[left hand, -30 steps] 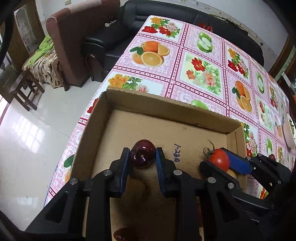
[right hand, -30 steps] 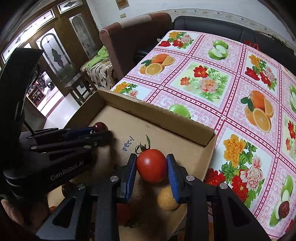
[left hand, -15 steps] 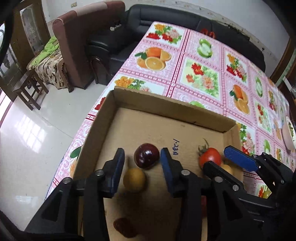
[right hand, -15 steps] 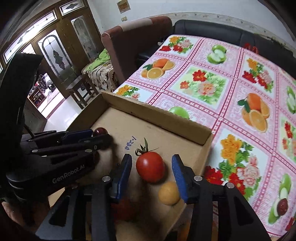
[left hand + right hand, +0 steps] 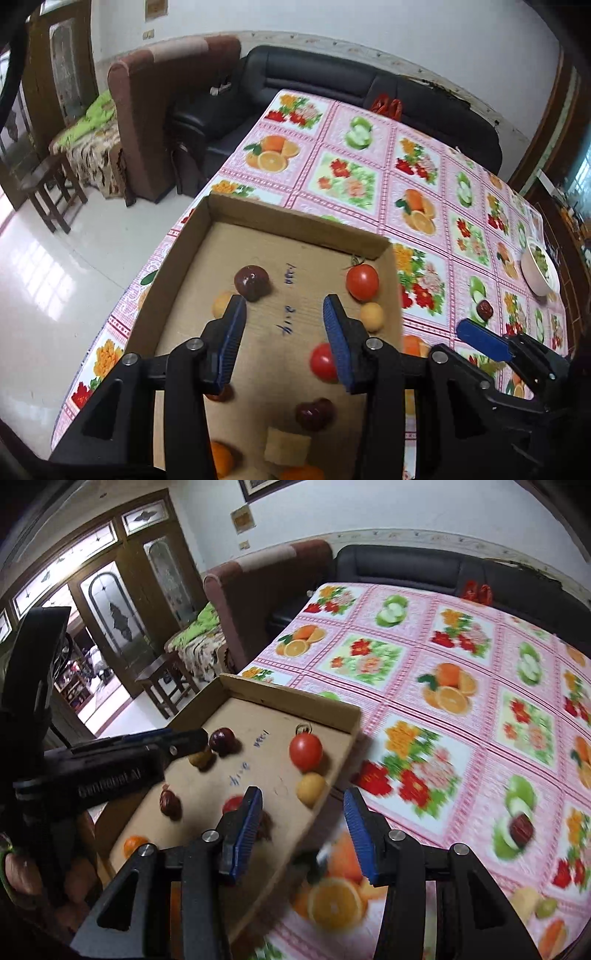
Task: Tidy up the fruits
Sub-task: 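Move both tools back toward the remaining items on the table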
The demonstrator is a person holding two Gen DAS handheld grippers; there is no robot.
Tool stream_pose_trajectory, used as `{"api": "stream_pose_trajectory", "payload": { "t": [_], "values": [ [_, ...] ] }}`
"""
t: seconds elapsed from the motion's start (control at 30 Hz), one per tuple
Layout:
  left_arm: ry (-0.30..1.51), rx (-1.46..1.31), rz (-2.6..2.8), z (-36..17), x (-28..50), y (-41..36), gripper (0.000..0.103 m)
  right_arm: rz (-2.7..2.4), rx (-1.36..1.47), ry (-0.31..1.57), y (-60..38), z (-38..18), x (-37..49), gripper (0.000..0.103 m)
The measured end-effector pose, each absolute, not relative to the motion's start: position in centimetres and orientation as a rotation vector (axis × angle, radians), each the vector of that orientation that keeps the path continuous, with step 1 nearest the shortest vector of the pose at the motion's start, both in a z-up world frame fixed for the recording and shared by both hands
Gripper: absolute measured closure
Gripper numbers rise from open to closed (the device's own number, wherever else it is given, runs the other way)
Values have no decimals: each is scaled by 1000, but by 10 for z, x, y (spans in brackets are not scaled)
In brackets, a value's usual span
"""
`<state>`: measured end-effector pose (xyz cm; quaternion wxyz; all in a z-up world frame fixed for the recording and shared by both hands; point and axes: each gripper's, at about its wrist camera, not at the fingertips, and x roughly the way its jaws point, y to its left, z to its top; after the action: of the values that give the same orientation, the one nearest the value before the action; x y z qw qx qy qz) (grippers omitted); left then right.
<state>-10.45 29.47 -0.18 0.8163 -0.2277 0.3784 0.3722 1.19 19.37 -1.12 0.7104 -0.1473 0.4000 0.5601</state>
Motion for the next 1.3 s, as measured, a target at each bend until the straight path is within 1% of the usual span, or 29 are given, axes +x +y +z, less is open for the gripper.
{"api": "stream_pose_trajectory", "payload": {
  "t": [0.03,0.07,0.4,0.7,1.3],
  "values": [
    [801,-476,791,0,-104,289,55,1230,-313,886,181,-9,14,55],
    [795,-470,783,2,-104,284,55,1223,-305,884,175,-8,15,55],
    [794,-437,693,12,-92,234,55,1133,-236,890,95,-3,29,55],
    [803,-390,664,14,-82,201,55,1072,-191,913,45,-12,38,55],
    [883,-390,527,-11,-54,157,55,953,-148,947,-14,-31,62,54]
  ]
}}
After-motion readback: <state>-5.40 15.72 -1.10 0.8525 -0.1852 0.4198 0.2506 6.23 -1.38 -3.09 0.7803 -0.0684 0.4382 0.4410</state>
